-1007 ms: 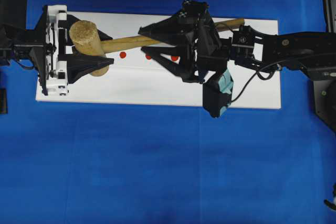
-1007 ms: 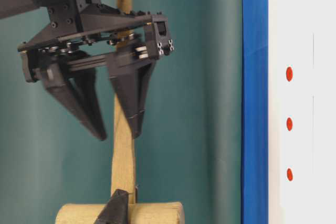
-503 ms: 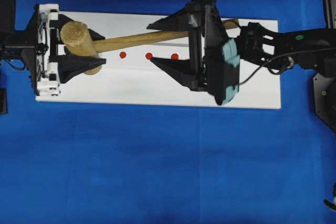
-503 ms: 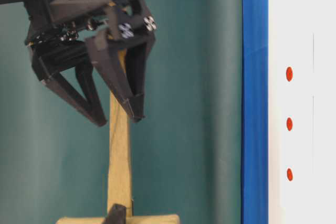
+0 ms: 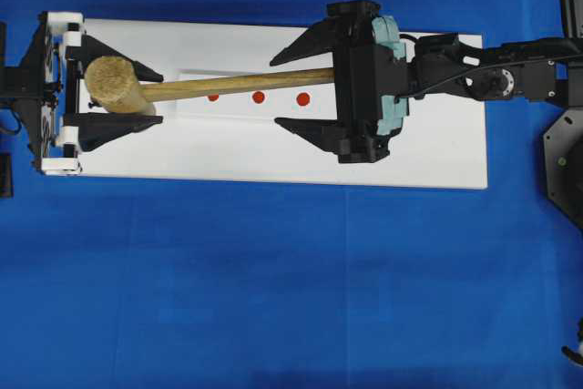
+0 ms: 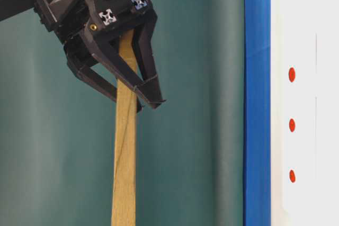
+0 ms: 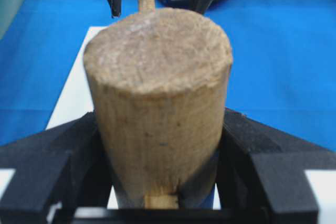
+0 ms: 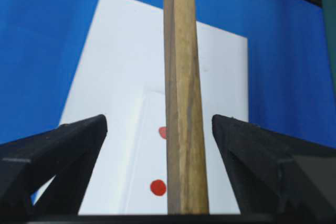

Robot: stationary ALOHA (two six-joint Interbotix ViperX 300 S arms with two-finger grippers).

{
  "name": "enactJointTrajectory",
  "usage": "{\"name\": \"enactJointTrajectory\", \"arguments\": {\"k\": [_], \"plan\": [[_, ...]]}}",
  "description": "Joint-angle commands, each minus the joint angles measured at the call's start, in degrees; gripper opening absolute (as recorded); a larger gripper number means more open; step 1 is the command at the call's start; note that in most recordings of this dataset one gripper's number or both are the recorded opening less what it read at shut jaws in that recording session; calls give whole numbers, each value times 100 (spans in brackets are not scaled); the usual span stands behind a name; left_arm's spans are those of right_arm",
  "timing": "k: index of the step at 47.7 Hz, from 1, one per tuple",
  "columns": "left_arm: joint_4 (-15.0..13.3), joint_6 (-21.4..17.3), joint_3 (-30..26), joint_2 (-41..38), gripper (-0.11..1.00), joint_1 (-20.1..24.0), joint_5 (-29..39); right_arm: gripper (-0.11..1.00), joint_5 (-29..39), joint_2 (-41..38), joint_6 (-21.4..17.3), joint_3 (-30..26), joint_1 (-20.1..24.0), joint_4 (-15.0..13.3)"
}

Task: Hit the mark with a hammer.
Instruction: 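Open the left gripper and pull it back from the mallet head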

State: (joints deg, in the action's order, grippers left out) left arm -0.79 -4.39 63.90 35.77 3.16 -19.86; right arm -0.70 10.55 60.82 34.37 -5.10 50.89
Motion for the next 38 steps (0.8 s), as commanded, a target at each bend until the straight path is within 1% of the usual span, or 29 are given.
{"name": "enactJointTrajectory", "arguments": {"k": [1,15,18,20,21,31,32,35,36,38], "plan": [[18,-9,-70,123,44,-26,-18,97,0,114,-9,-132,-44,88],[18,-9,-70,123,44,-35,35,96,-9,70,-35,-167,-53,264],[18,-9,-70,132,44,-35,44,93,-9,44,-26,-176,-53,290],[18,-9,-70,123,44,-35,44,89,9,0,-18,-193,-62,281],[18,-9,-70,123,44,-35,44,85,9,-9,-18,-202,-70,281],[18,0,-79,114,44,-53,44,22,53,-88,-35,-255,-149,290],[18,0,-70,105,44,-70,35,17,44,-88,-35,-255,-158,299],[18,0,-70,114,44,-97,35,5,44,-88,-35,-255,-158,299],[18,0,-70,114,44,-105,44,3,44,-88,-35,-255,-149,299],[18,0,-70,114,44,-114,35,2,35,-88,-35,-255,-158,299]]}}
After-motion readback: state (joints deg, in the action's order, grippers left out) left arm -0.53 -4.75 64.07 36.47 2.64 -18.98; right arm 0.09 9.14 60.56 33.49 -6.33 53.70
